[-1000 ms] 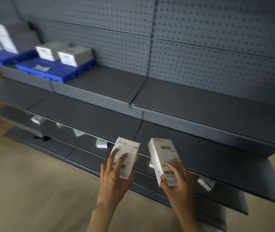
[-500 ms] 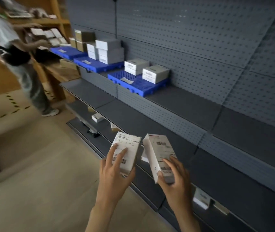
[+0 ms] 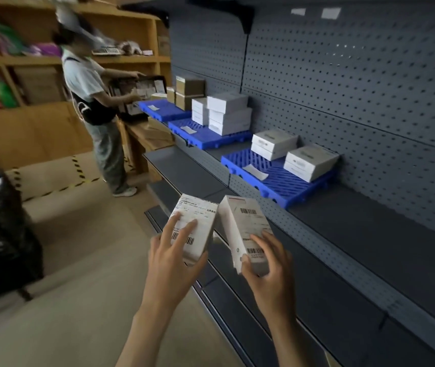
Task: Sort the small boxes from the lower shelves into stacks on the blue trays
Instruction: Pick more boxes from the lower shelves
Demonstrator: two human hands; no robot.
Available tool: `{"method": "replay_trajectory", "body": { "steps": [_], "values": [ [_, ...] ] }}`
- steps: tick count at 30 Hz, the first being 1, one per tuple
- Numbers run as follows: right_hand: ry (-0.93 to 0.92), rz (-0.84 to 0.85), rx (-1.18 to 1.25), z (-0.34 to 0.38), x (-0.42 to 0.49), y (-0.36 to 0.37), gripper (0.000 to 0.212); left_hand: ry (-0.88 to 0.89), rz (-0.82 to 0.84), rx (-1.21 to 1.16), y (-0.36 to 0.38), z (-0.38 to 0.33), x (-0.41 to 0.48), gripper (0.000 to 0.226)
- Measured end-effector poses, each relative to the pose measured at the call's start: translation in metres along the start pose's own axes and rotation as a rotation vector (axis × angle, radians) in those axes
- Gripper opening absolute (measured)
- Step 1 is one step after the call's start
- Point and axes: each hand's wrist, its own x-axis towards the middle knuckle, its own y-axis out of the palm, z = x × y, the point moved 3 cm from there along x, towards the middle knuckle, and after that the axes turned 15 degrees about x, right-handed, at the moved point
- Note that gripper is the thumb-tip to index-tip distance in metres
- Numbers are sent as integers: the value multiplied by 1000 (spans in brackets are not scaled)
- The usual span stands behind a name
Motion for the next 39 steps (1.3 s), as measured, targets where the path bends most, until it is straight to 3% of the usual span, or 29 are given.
{"method": "replay_trajectory", "body": {
  "steps": [11,29,39],
  "values": [
    [-45,-2,59,5,118,75,49,-21,-53,18,19,59,120,69],
    [-30,73,11,49,226,325,46,-102,-40,-95,21,311,273,65],
    [-53,-30,28,42,298,402,50,-48,-5,-64,42,381,375,65]
  ]
}}
